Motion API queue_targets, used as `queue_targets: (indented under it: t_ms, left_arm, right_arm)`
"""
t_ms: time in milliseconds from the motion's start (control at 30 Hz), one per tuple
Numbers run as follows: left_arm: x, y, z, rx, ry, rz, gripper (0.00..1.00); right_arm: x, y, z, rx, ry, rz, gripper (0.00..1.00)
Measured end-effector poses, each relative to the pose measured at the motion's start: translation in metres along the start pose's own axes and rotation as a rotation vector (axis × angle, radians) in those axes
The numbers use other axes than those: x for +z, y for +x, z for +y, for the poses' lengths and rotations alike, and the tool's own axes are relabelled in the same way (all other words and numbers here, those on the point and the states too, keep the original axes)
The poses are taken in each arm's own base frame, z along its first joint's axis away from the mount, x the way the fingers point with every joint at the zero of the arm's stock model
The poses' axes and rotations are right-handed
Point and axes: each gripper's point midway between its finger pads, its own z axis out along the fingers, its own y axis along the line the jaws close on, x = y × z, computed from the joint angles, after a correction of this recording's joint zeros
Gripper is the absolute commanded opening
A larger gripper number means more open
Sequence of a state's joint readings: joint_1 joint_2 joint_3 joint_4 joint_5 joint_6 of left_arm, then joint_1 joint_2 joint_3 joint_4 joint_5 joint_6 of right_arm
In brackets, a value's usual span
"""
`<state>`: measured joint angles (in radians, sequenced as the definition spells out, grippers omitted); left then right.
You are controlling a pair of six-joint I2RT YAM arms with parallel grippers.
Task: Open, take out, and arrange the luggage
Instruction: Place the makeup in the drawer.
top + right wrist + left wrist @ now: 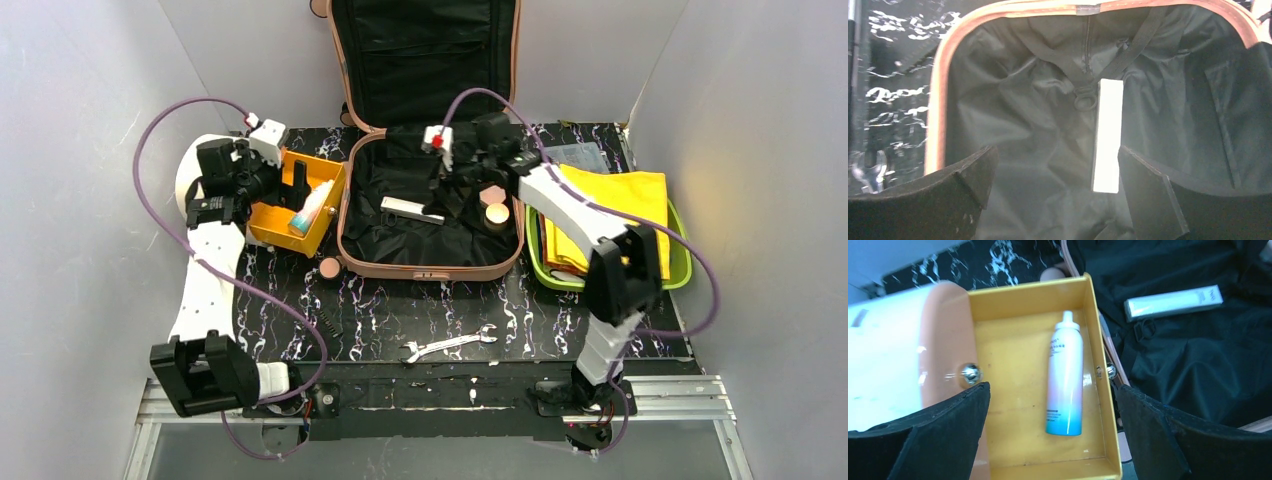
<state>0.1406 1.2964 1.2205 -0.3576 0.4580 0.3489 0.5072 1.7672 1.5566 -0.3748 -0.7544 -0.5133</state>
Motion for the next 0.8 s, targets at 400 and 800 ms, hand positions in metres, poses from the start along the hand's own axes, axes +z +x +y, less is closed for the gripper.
queue_targets:
  t_ms: [400, 800]
  left_arm:
    - [-0.078, -0.037, -0.026, 0.017, -0.056, -0.135, 0.98]
    - [-0.084, -0.005, -0.037, -0.027, -0.053, -0.084, 0.98]
  right_arm:
    - [0.120, 0.124, -0.008, 0.009, -0.080, 0.353, 0.98]
    - [0.133, 0.138, -0.032, -0.012, 0.032, 0.433, 0.98]
